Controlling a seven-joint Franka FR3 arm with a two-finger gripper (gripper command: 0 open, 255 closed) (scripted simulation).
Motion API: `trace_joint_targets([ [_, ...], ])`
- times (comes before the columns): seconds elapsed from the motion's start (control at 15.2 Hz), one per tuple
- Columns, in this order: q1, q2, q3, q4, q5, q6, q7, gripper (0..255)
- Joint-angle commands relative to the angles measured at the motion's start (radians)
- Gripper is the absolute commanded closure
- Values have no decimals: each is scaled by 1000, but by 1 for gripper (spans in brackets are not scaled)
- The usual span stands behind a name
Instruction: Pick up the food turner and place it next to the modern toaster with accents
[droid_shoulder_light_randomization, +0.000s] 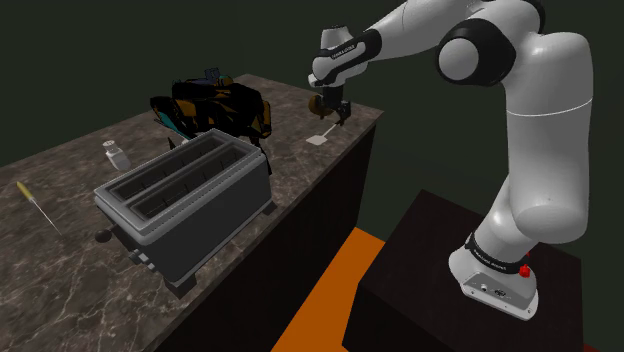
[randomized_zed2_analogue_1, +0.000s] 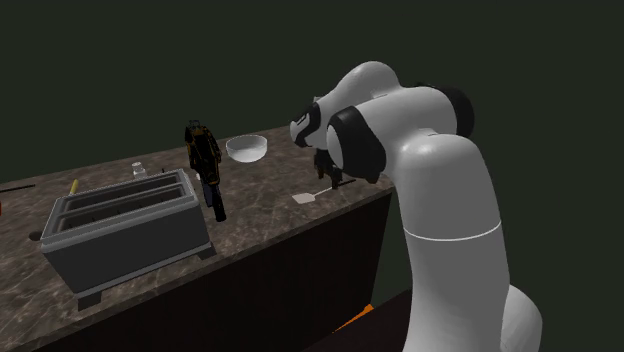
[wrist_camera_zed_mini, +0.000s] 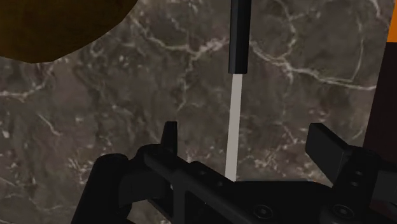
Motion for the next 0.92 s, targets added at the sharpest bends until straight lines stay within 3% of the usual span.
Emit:
trace_joint_targets([
  [0.0, -3, 14, 3, -9, 6, 23, -5, 0],
  [0.59, -6, 24, 6, -16, 11, 39, -8, 0],
  [0.66, -6, 24, 6, -16, 11, 39, -8, 255],
  [0.86, -6, 24, 6, -16, 11, 39, -8, 255],
])
